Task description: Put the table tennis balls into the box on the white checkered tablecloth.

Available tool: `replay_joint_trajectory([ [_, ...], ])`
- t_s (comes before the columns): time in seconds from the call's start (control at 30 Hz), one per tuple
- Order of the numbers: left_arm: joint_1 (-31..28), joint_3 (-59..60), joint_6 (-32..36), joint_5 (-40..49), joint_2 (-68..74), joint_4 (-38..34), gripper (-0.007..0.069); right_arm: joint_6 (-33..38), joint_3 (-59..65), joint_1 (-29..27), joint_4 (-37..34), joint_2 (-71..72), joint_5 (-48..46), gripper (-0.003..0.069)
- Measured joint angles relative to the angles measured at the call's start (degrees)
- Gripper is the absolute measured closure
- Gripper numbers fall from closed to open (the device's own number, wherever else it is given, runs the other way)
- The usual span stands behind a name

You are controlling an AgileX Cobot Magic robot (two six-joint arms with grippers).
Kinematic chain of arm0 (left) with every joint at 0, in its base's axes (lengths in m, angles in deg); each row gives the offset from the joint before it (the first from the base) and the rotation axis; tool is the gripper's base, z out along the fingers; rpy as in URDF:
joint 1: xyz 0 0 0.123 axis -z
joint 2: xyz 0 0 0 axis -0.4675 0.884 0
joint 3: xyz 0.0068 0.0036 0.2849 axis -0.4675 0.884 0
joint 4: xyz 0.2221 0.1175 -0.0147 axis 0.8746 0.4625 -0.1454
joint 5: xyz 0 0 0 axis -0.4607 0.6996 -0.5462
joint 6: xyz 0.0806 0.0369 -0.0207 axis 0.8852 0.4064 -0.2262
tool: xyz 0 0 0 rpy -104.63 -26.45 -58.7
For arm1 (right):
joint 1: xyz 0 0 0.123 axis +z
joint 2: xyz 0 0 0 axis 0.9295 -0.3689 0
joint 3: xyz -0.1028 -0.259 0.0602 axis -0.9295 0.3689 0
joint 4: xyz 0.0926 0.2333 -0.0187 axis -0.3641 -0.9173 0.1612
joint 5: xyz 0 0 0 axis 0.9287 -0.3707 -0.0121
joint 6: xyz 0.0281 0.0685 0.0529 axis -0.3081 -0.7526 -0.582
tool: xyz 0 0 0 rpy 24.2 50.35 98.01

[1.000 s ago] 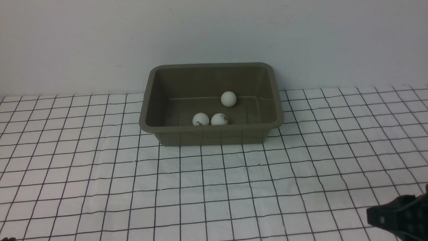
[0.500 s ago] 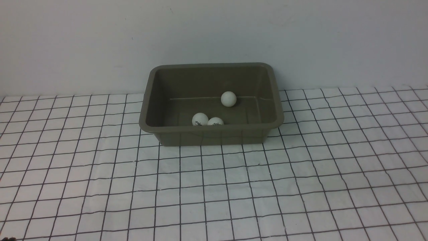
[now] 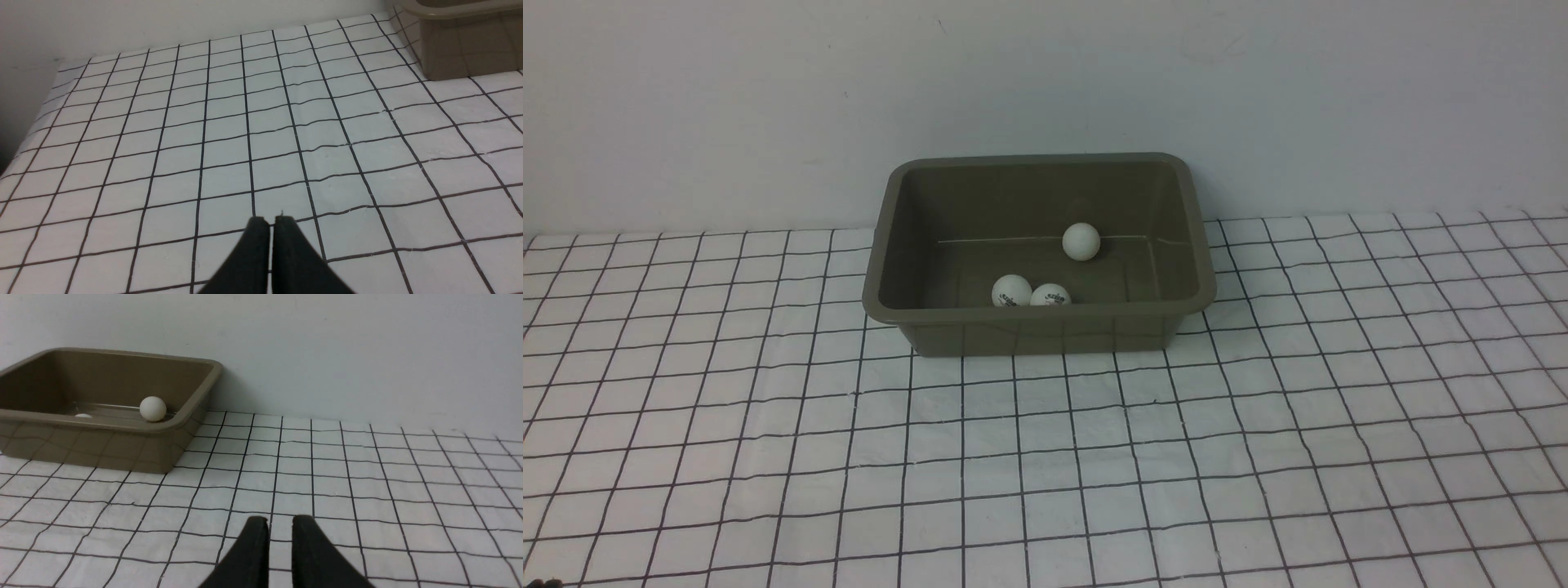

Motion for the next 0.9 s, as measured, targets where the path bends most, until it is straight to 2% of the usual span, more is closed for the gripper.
replay_joint_trajectory([
  [0.37,0.0,0.0,0.0,0.0,0.0,0.0,0.0629,0.0,8.7,0.0,-1.4,3.5,3.0,0.0578],
  [0.9,0.0,0.0,0.0,0.0,0.0,0.0,0.0629,0.0,9.4,0.0,-0.9,3.5,0.6,0.0578],
])
